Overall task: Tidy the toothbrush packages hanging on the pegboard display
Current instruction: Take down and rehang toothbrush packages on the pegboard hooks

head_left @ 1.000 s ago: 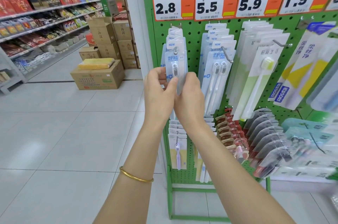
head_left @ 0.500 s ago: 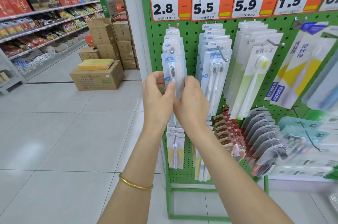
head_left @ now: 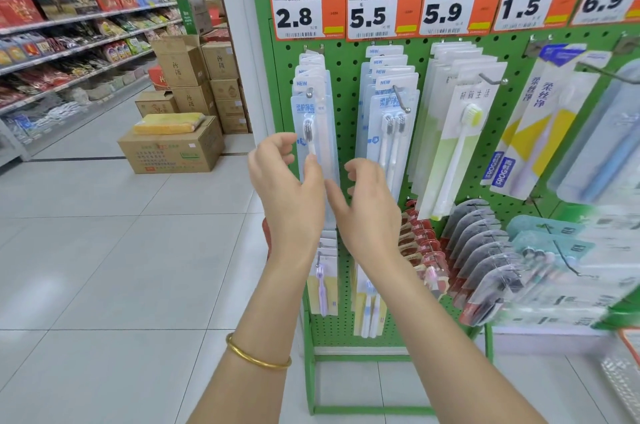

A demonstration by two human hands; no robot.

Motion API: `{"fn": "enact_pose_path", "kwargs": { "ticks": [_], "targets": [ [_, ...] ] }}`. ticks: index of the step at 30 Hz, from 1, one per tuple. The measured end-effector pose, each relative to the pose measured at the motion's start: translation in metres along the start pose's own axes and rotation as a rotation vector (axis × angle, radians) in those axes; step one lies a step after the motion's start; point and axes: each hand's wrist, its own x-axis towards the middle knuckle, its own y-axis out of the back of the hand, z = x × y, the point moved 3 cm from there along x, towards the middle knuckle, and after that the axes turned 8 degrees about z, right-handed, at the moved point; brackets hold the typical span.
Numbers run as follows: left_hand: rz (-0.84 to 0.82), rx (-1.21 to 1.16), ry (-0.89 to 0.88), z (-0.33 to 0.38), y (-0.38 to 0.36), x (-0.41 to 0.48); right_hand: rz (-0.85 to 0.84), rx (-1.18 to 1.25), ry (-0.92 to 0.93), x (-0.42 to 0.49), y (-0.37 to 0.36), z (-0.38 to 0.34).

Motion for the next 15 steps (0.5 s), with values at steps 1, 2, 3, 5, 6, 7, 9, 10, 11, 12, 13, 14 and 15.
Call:
{"fn": "enact_pose_path", "kwargs": {
  "ticks": [1,2,3,5,6,7,9,10,11,12,13,14,15],
  "targets": [
    [-0.005,-0.013,-0.019,0.001,-0.001,-0.004,0.009,0.006,-0.017,-0.002,0.003,0.006],
    [-0.019,-0.025,-0.038,0.002,-0.003,-0.009,0.025,0.018,-0.04,-0.003,0.006,0.013],
    [-0.042,-0.036,-0.051,0.002,-0.006,-0.013,0.046,0.034,-0.068,-0.003,0.01,0.019],
    [-0.12,-0.058,-0.039,0.002,-0.014,-0.021,0.1,0.052,-0.12,-0.001,0.018,0.032],
    [-0.171,-0.067,-0.021,0.001,-0.018,-0.024,0.129,0.053,-0.134,0.001,0.022,0.038],
    [-0.221,-0.069,-0.005,0.001,-0.023,-0.027,0.158,0.054,-0.139,0.004,0.026,0.042],
    [-0.298,-0.066,0.017,0.0,-0.03,-0.032,0.201,0.056,-0.14,0.011,0.032,0.046],
    [-0.322,-0.066,0.026,-0.001,-0.032,-0.033,0.205,0.053,-0.144,0.015,0.034,0.046],
    [-0.338,-0.066,0.035,-0.002,-0.034,-0.034,0.193,0.051,-0.149,0.019,0.034,0.045],
    [-0.352,-0.065,0.046,-0.002,-0.036,-0.034,0.169,0.052,-0.152,0.022,0.032,0.044],
    [-0.364,-0.062,0.055,-0.003,-0.038,-0.033,0.139,0.061,-0.156,0.024,0.029,0.043],
    [-0.375,-0.058,0.06,-0.004,-0.039,-0.033,0.109,0.078,-0.167,0.026,0.026,0.042],
    [-0.386,-0.055,0.062,-0.004,-0.04,-0.032,0.089,0.098,-0.181,0.028,0.023,0.041]
  ]
}}
